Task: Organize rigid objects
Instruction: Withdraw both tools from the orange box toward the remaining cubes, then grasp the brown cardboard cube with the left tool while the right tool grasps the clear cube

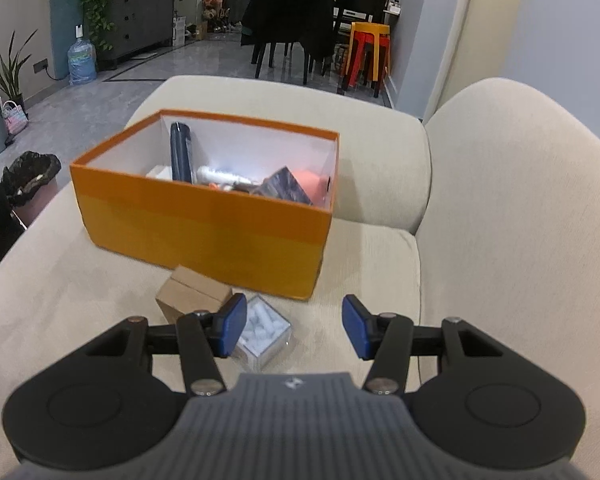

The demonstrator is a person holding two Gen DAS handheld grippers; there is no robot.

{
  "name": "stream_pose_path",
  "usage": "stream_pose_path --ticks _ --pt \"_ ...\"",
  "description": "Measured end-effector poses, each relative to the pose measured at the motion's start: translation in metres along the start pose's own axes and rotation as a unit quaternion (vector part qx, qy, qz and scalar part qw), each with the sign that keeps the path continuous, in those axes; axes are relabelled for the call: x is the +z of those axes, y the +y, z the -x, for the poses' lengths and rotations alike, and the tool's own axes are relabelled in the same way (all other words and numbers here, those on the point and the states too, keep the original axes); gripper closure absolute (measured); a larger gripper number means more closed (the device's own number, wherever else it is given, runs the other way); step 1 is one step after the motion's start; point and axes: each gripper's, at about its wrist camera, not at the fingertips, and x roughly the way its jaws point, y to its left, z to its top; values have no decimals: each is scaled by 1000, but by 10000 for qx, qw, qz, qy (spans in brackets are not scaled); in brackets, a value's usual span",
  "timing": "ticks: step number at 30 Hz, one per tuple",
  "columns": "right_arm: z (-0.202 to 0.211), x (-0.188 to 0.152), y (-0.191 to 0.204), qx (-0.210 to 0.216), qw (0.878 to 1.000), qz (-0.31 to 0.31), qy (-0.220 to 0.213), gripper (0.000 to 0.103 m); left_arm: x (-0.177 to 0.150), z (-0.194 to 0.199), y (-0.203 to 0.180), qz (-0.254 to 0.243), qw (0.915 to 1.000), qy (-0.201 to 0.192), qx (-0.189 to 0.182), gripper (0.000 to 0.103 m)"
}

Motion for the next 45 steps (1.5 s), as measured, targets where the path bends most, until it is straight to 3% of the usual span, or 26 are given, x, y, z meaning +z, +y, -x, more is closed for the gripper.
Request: stream_pose_path --ticks 5,13,19,26,37,39,45 --pt "-22 -9 0 56 9998 -76 164 50 -3 -43 2 -17 9995 265 -159 12" --pt "-60 -18 3 170 9989 -124 420 46 -35 -130 -17 64 9947 573 -852 14" --pt "-78 -28 0 235 9978 -241 574 43 -47 -170 -39 -90 9943 639 -849 17" --pt "-82 -32 -15 273 9963 -603 539 43 -48 -190 -52 -7 9915 540 -1183 22" --pt "-84 -41 -36 241 9933 -957 600 43 -48 -214 -63 -104 9923 373 -1180 19" --pt "-85 -41 -37 250 9930 -982 610 43 -47 -216 -58 -65 9904 365 -1331 30" --pt "-82 -42 -32 313 9935 -951 551 43 -48 -206 -45 -111 9920 368 -1199 33"
